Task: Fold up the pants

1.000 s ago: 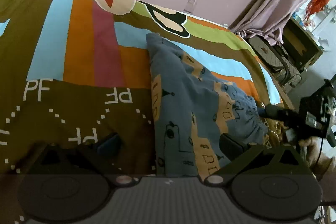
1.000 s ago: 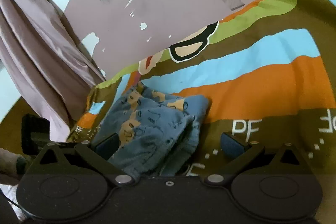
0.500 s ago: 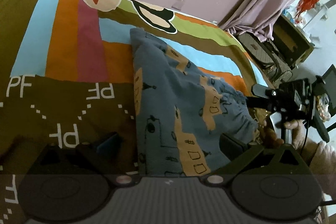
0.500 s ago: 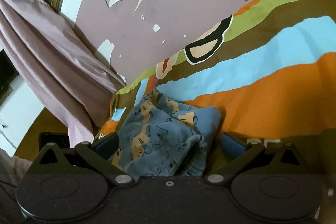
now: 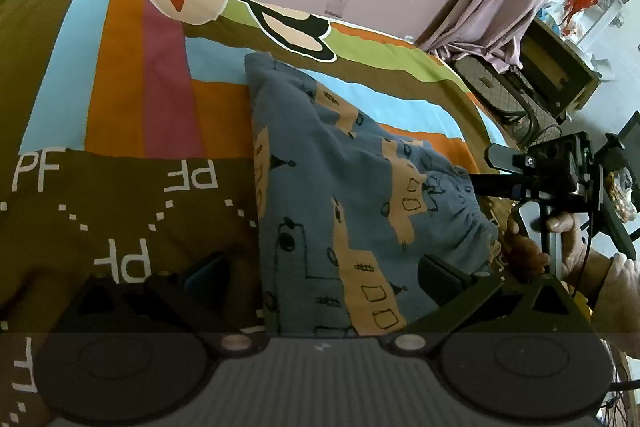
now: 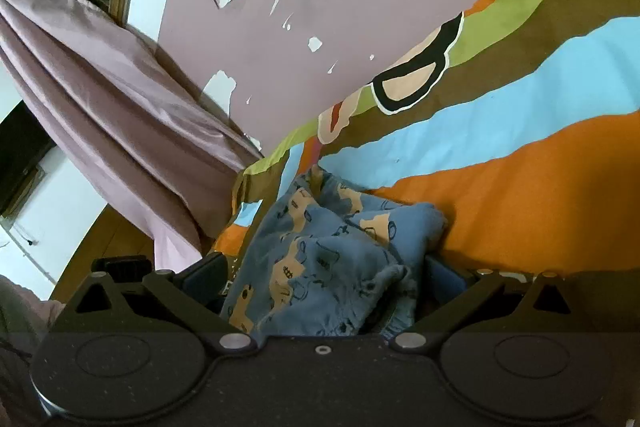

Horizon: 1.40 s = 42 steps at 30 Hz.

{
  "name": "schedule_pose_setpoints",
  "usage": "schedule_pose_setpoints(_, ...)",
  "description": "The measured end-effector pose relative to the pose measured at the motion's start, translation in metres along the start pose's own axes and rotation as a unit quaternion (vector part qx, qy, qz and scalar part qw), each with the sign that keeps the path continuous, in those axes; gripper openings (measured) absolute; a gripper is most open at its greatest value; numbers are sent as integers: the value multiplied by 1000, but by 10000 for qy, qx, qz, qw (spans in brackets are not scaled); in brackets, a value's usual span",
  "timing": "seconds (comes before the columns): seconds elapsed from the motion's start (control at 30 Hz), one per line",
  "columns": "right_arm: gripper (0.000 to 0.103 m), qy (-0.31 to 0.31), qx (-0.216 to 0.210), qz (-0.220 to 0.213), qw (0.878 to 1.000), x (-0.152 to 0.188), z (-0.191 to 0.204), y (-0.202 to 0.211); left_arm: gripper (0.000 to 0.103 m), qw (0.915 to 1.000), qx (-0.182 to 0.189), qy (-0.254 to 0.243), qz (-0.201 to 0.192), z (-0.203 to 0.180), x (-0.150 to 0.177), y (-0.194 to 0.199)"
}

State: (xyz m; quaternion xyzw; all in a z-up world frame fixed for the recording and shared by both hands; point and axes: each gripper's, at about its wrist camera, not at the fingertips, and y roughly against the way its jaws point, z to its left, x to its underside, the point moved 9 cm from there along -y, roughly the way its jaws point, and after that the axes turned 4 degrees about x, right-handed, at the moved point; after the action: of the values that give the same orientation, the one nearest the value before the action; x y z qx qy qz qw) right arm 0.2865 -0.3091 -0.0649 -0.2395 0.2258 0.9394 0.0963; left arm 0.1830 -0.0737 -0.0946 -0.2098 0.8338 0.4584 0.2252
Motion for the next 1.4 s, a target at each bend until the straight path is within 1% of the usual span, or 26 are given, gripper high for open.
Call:
schedule_pose_setpoints(0.07,100,32,55,-47,10000,1,0,0,103,10000,-12,-8,-15,0,0,0)
schedule_pose_setpoints(0.13,92,16,109,-87,9999,2,-2,0,103,10000,-44,-55,-15,0,1,0)
schedule_pose_setpoints(0.2,76,-29,189,-131,9997,4,-6,1,103,9999,-58,-93,-11,-1,1,0)
schedule_pose_setpoints(0.23,71,-68,227,-168,9996,4,-9,3,103,9999,-71,-107,-7,-1,2,0)
schedule_pose_setpoints(0.27,62,-123,257,-205,9994,4,-12,4,102,9999,-84,-116,-6,-1,2,0)
schedule_pose_setpoints(0.3,53,-172,294,-236,9991,5,-16,5,99,9999,-106,-126,-8,-1,2,0)
schedule_pose_setpoints(0.33,49,-208,343,-260,9989,5,-19,5,97,9998,-136,-145,-15,-1,1,0)
schedule_pose_setpoints(0.37,45,-235,375,-281,9986,6,-21,5,91,9997,-188,-173,-47,0,1,1)
schedule_pose_setpoints(0.4,44,-260,372,-291,9985,6,-22,5,85,9995,-238,-184,-89,1,0,2)
schedule_pose_setpoints(0.43,44,-271,352,-289,9986,5,-22,5,83,9995,-260,-168,-118,2,0,3)
schedule_pose_setpoints(0.53,46,-255,305,-240,9989,5,-21,3,70,9993,-314,11,-224,8,-2,8)
schedule_pose_setpoints(0.57,46,-254,299,-226,9990,5,-21,2,64,9992,-319,68,-245,10,-2,9)
schedule_pose_setpoints(0.6,46,-254,289,-214,9990,5,-21,2,58,9992,-301,109,-245,11,-3,9)
schedule_pose_setpoints(0.63,46,-254,272,-207,9991,4,-21,2,55,9993,-261,130,-231,10,-3,9)
schedule_pose_setpoints(0.7,45,-239,300,-205,9991,4,-20,1,43,9996,-153,132,-183,7,-3,8)
schedule_pose_setpoints(0.73,45,-208,342,-198,9990,5,-20,0,43,9997,-119,135,-155,5,-3,7)
schedule_pose_setpoints(0.77,42,-182,400,-182,9989,5,-20,-1,43,9997,-108,156,-132,4,-2,6)
schedule_pose_setpoints(0.8,36,-168,452,-168,9987,5,-21,-2,41,9997,-122,195,-113,4,-1,4)
schedule_pose_setpoints(0.83,33,-164,533,-153,9983,5,-23,-3,39,9995,-138,257,-74,6,-1,3)
schedule_pose_setpoints(0.87,29,-141,594,-148,9980,5,-22,-4,33,9993,-146,353,-38,8,0,1)
schedule_pose_setpoints(0.9,26,-62,663,-155,9977,6,-21,-4,29,9989,-141,448,-18,10,-1,1)
schedule_pose_setpoints(1.0,20,262,916,-236,9952,6,-10,-5,23,9988,-208,442,8,7,-2,2)
schedule_pose_setpoints(1.1,18,985,1355,-351,9852,5,12,-2,20,9989,-326,348,-15,3,-2,3)
schedule_pose_setpoints(1.2,18,1725,1824,-472,9668,6,38,-1,19,9985,-415,341,-64,1,-3,6)
schedule_pose_setpoints(1.3,17,2292,2114,-576,9484,6,61,-2,18,9982,-513,305,-107,-2,-5,9)
schedule_pose_setpoints(1.4,17,2647,2207,-671,9363,2,78,-3,18,9979,-547,311,-180,-5,-7,14)
